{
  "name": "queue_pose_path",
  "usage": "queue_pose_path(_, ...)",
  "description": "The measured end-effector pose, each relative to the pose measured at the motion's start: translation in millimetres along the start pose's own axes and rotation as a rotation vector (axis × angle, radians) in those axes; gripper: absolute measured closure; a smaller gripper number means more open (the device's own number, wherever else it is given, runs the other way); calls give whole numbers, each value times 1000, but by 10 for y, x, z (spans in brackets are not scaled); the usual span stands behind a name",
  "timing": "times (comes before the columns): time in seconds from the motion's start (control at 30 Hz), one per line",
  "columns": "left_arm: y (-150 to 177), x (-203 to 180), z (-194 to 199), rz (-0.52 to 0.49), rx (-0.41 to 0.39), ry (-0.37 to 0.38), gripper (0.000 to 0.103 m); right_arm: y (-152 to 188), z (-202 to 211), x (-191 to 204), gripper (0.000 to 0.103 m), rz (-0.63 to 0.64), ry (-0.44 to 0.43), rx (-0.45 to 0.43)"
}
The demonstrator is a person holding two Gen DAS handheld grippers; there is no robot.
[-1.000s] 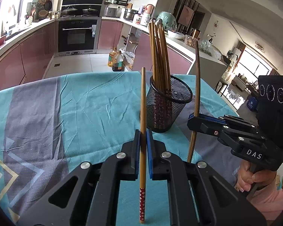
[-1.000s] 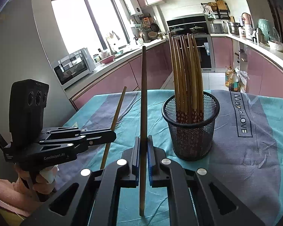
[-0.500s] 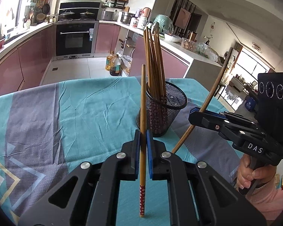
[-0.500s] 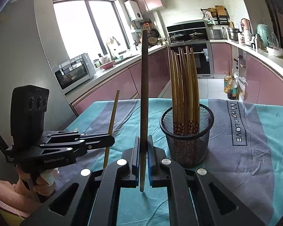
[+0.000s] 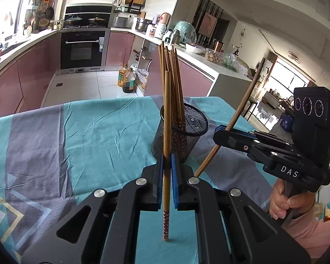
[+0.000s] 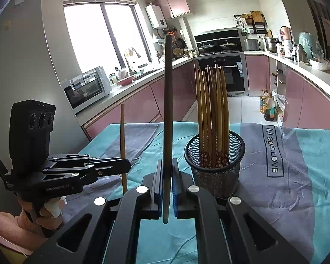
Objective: Organize utensils
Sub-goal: 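Lift the chopstick upright with the left gripper while the right gripper lifts its chopstick, then carry the upright chopstick over the mesh cup with the left gripper while the right gripper follows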
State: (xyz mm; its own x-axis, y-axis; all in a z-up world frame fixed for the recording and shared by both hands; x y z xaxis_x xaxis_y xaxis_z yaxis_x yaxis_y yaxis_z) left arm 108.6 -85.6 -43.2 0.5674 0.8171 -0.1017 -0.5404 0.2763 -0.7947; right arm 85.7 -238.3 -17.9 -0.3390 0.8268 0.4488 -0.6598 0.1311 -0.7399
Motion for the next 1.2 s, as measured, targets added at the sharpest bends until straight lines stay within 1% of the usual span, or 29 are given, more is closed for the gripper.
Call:
queue_pose_path(0.63,-149,-61,80,-24,-34,11,96,-122,110,-18,97,13,5,-35)
queue_pose_path(1.2,-414,-133,281,-53,-100,29,96,-311,262,36,97,51,19,-97)
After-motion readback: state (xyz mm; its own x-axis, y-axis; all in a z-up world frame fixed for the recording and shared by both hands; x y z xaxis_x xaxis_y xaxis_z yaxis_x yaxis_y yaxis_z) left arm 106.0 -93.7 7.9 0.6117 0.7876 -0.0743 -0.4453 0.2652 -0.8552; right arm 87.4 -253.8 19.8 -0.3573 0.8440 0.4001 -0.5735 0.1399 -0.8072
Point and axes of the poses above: each gripper's, at about its wrist camera, not at the fingertips, and z roughly against the way its jaws point, x to its left, y to its underside, the point moved 5 cm from there along -z, roughly the way its jaws point, and after that the axes turned 12 degrees about -z, right-handed, at the moved point
